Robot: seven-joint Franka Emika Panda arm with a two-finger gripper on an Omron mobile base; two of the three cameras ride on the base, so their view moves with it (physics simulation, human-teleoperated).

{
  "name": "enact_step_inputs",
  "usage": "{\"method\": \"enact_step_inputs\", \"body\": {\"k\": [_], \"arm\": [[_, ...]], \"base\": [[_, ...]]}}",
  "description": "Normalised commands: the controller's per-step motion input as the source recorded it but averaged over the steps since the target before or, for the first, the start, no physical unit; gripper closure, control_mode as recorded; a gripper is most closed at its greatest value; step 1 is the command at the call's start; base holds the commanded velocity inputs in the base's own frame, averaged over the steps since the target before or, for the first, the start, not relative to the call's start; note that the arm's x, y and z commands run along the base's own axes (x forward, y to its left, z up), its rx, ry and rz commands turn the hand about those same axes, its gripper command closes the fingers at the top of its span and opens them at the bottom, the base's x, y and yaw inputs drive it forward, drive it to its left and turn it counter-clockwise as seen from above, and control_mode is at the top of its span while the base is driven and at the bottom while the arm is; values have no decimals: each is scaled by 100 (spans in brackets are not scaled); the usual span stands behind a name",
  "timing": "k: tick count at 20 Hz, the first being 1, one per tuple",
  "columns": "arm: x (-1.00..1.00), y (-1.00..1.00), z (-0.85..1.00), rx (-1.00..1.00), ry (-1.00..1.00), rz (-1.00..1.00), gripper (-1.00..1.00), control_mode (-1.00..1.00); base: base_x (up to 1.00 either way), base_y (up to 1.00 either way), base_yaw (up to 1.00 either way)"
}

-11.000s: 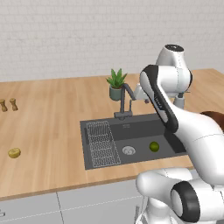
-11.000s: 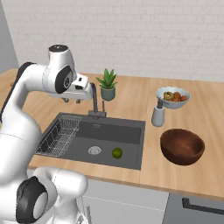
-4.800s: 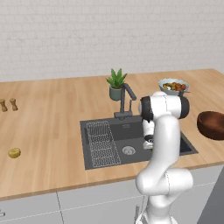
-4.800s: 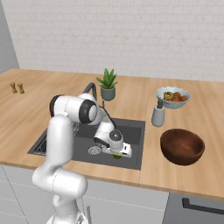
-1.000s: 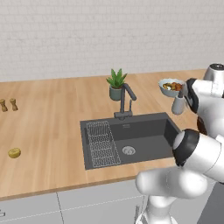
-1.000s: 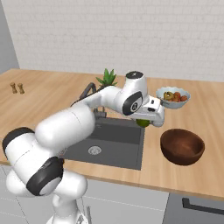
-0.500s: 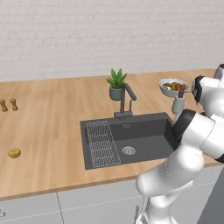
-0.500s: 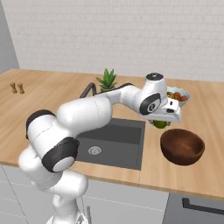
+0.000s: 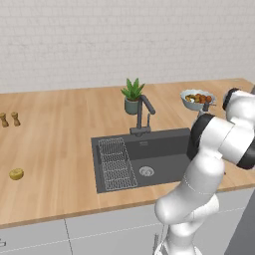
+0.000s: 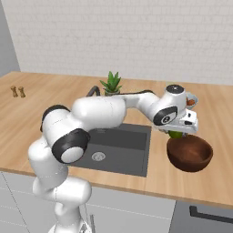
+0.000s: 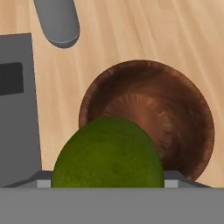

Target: Pick the lime from the sink and place it in the bowl. Then pick the bowl and place it in the microwave. Then close the microwave door and press the start button.

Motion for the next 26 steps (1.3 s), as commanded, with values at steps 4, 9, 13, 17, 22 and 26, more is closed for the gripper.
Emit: {"method": "enact_step_inputs", "body": {"k": [4, 9, 13, 17, 22, 26], "arm": [[25, -24, -39, 0, -1, 2, 100, -100], [25, -27, -38, 0, 0, 4, 100, -100], [3, -22, -40, 0, 0, 3, 100, -100], [2, -16, -36, 0, 0, 1, 100, -100], [9, -1, -35, 0, 0, 0, 100, -100], [13, 0, -35, 0, 0, 0, 100, -100]], "base": [[0, 0, 0], [0, 0, 0], [0, 0, 0], [0, 0, 0], [0, 0, 0], [0, 0, 0]]}}
